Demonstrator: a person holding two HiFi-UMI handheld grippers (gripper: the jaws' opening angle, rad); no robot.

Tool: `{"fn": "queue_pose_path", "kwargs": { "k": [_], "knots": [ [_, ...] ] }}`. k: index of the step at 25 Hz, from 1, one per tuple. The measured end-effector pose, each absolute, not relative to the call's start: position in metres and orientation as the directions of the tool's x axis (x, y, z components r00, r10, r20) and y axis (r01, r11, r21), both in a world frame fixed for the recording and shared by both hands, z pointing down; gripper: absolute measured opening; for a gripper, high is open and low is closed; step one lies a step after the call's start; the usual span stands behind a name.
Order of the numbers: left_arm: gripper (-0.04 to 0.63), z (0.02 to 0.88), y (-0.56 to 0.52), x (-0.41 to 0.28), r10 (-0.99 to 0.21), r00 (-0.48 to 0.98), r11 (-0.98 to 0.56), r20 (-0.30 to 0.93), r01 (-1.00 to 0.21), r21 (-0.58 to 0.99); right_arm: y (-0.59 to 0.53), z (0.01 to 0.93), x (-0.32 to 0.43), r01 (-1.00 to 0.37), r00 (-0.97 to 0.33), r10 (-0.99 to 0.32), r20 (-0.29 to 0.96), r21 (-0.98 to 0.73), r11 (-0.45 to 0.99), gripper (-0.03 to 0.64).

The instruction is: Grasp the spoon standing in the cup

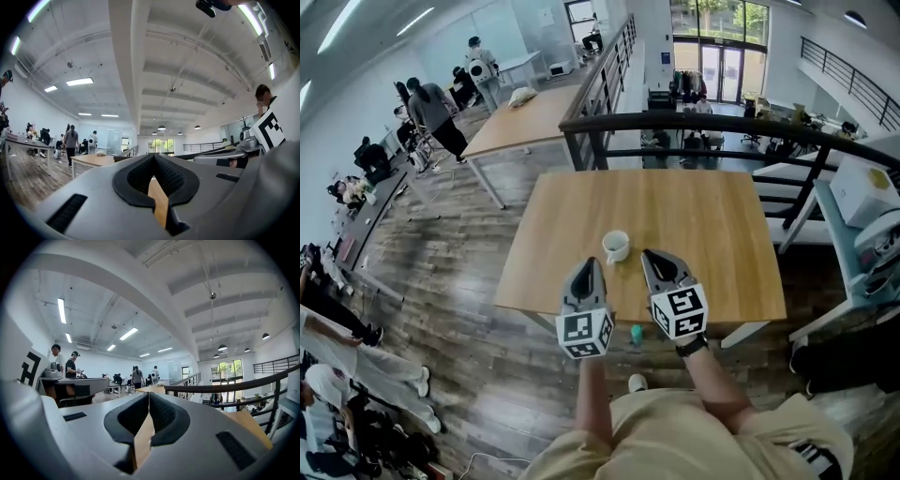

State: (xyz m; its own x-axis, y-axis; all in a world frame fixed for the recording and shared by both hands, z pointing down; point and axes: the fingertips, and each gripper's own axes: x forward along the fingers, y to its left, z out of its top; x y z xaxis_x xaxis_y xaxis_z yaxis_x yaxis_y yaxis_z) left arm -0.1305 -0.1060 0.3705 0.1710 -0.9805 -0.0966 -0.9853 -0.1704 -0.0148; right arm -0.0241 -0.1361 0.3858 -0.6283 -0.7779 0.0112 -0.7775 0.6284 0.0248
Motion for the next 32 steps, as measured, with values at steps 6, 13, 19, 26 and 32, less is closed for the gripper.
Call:
{"fn": "queue_pose_path", "kwargs": {
  "k": [6,13,19,26,32],
  "knots": [
    [0.012,0.393,-0.142,-0.17,-0.981,0.176,-0.178,-0.077,-0.984,0.025,-0.171,0.399,-0.059,-0.783,-0.619,-0.784,0.037,0.043,0.621,0.015],
    [0.012,0.414,-0.185,-0.183,-0.979,0.201,-0.203,-0.046,-0.977,0.059,-0.211,0.426,-0.065,-0.8,-0.594,-0.798,0.105,0.031,0.599,0.015],
    [0.012,0.43,-0.238,-0.185,-0.978,0.208,-0.208,-0.007,-0.976,0.063,-0.264,0.452,-0.075,-0.786,-0.608,-0.778,0.162,0.021,0.618,0.015],
    [0.012,0.449,-0.295,-0.185,-0.98,0.192,-0.188,0.055,-0.98,0.07,-0.328,0.482,-0.075,-0.775,-0.615,-0.747,0.252,-0.015,0.632,0.015],
    [0.012,0.488,-0.328,-0.182,-0.973,0.197,-0.185,0.12,-0.977,0.102,-0.359,0.53,-0.073,-0.776,-0.601,-0.723,0.341,-0.035,0.63,0.017]
  ]
}}
